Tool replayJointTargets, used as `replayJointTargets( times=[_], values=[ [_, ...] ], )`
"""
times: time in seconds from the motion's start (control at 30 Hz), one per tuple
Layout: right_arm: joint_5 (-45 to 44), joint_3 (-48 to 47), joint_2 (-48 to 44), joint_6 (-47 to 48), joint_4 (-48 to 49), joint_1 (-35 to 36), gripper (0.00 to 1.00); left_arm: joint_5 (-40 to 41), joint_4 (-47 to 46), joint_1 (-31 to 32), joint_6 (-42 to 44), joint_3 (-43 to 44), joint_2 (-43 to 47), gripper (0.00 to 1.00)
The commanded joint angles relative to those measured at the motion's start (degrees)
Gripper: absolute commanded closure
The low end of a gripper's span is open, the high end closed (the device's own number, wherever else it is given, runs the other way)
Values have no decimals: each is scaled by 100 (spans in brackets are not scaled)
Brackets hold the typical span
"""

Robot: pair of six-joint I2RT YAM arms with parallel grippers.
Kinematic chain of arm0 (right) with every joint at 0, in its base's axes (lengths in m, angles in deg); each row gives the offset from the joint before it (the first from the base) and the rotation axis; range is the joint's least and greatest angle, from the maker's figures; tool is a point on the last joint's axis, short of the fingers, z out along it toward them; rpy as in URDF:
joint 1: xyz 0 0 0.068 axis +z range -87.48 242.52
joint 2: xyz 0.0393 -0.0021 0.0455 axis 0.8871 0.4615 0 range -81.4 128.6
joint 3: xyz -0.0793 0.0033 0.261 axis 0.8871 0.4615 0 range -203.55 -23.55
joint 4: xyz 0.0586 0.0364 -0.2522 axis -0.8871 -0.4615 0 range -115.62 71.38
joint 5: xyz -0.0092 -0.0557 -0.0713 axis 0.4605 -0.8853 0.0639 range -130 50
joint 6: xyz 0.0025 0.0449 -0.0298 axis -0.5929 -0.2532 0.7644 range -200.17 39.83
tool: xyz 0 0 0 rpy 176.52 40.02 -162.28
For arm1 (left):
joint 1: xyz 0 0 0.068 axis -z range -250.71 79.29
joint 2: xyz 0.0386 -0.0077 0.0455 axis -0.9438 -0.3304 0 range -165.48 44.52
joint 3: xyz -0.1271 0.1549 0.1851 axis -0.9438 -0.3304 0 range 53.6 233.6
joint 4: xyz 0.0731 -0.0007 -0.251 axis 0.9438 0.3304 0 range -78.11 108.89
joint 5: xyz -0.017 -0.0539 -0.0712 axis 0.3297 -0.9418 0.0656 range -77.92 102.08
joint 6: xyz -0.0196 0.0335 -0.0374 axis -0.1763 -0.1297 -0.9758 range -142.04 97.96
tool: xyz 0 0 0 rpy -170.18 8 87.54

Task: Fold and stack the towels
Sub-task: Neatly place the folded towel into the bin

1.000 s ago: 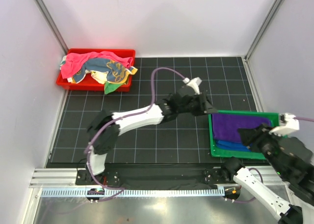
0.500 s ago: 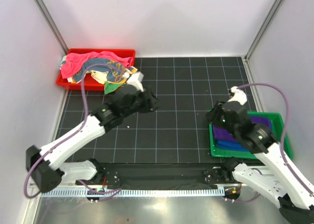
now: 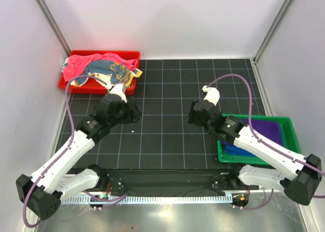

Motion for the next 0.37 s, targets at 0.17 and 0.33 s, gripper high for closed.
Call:
replayJointTargets(
  times=[0.17, 0.33],
  values=[
    [-585, 302, -361, 543, 1128, 41, 30, -78, 169, -83, 370, 152, 233, 42],
    [-594, 285, -432, 667, 1138, 50, 25, -244, 143, -83, 370, 135, 180, 42]
  ],
)
